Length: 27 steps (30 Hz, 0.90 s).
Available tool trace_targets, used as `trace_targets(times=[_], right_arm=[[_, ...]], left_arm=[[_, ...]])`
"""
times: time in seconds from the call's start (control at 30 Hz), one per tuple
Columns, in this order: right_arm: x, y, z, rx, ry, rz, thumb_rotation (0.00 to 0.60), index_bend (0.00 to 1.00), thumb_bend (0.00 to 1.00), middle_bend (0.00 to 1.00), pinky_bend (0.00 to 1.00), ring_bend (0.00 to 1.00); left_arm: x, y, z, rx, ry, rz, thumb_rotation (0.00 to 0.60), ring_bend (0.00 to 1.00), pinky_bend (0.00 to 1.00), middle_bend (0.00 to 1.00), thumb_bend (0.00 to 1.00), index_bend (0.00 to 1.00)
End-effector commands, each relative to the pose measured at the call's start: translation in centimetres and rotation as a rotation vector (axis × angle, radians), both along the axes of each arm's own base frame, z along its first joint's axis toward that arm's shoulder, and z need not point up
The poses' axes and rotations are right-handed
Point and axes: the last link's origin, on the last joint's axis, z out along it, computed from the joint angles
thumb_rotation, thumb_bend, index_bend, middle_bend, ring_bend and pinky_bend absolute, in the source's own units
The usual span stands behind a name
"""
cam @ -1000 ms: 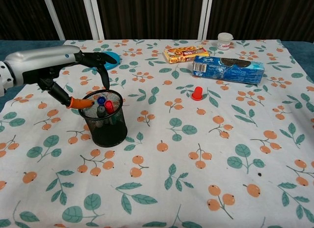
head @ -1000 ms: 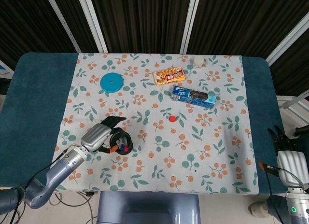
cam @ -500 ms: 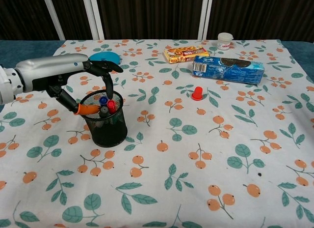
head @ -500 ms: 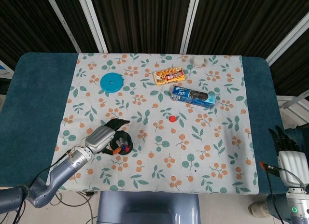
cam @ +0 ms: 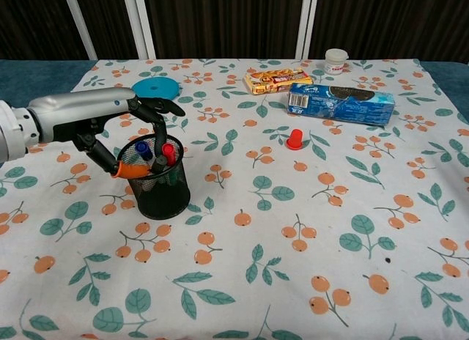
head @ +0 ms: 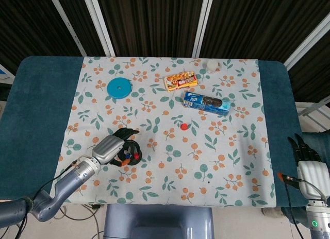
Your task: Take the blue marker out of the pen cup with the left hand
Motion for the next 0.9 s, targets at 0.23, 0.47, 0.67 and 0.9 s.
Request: trace_targets(times=[0.23, 0.47, 0.67, 0.9], right_arm=[[0.00, 0.01, -0.02, 0.001, 0.001, -0.001, 0.600, 0.09, 0.14, 0.03, 0.24, 0.16], [-0.01, 0.00, -0.05, 0.001, 0.001, -0.002, 0.600, 0.09, 0.14, 0.03, 0.24, 0.16], [-0.01, 0.00, -0.06, 0.001, 0.000, -0.003, 0.600, 0.09, 0.14, 0.03, 0.24, 0.16], [-0.01, 0.00, -0.06, 0.001, 0.000, -0.005, 0.600, 0.09, 0.15, 0.03, 0.24, 0.16]], left_arm=[[-0.30, 0.27, 0.25, 0.012, 0.001, 0.014, 0.600, 0.00, 0.00, 0.08, 0.31, 0.52], [-0.36, 0.40, 0.52, 0.025, 0.004, 0.017, 0.600, 0.00, 0.00, 0.08, 0.31, 0.52], [-0.41, 0.46, 0.63, 0.033, 0.008, 0.017, 0.600, 0.00, 0.00, 0.09, 0.31, 0.53], [-0.50, 0.50, 0.54, 0.037, 0.019, 0.016, 0.600, 0.00, 0.00, 0.10, 0.31, 0.55]])
